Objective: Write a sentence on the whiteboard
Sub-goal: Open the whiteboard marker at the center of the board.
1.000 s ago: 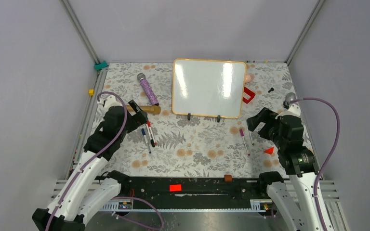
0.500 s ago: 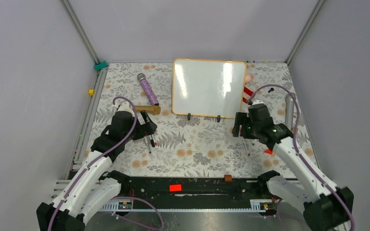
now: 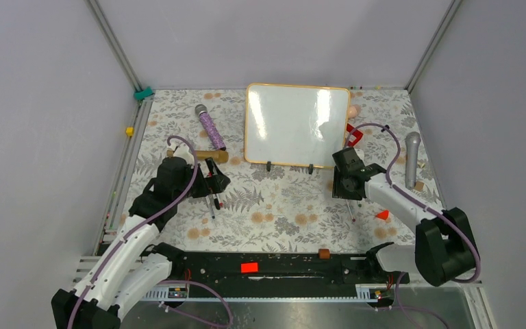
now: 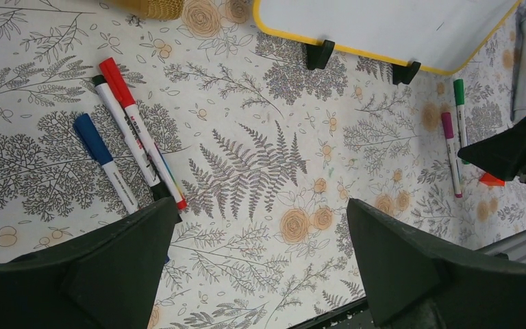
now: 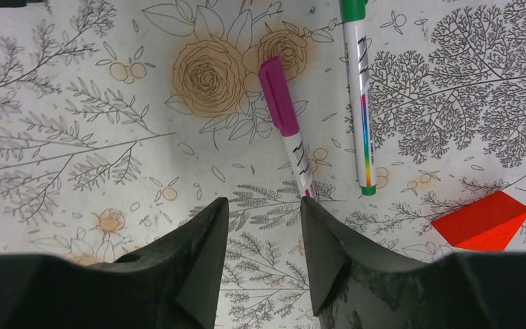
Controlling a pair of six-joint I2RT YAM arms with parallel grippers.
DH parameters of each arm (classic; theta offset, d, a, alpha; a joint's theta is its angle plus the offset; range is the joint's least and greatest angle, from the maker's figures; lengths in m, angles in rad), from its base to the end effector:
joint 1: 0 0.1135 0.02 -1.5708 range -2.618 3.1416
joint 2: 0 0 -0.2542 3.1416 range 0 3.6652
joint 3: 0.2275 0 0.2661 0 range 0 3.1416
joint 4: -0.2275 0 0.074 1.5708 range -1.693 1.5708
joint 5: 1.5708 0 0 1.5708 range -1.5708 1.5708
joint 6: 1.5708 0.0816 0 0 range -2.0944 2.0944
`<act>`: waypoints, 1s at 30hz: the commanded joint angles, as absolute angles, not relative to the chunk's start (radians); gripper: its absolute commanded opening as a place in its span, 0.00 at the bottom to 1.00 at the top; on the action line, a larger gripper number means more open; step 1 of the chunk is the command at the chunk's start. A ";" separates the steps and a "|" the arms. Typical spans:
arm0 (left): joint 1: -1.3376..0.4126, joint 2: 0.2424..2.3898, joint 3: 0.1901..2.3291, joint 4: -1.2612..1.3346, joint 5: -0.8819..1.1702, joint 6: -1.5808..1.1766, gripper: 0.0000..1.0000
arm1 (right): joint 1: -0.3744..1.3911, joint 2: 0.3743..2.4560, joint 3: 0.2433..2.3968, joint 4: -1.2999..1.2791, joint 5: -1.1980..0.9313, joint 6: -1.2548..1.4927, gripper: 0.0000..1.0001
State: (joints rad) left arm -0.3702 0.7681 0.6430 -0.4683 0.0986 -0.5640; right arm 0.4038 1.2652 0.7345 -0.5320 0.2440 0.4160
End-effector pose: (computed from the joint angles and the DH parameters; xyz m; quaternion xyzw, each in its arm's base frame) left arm 0.2120 -0.0909 0.2305 -0.0623 0.8800 -0.2500 0.3991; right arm 0.2579 0.0887 0.1426 0.0365 0.9605 -0.0086 0.2757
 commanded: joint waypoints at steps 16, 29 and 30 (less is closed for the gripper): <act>-0.371 0.715 0.696 -0.454 0.108 -0.421 0.96 | 0.359 1.299 0.771 -0.491 0.332 0.511 0.46; -0.370 0.706 0.673 -0.420 0.146 -0.449 0.95 | 0.188 1.493 0.910 -0.481 0.283 0.451 0.47; -0.371 0.702 0.671 -0.420 0.146 -0.449 0.95 | 0.183 1.510 0.915 -0.473 0.277 0.459 0.48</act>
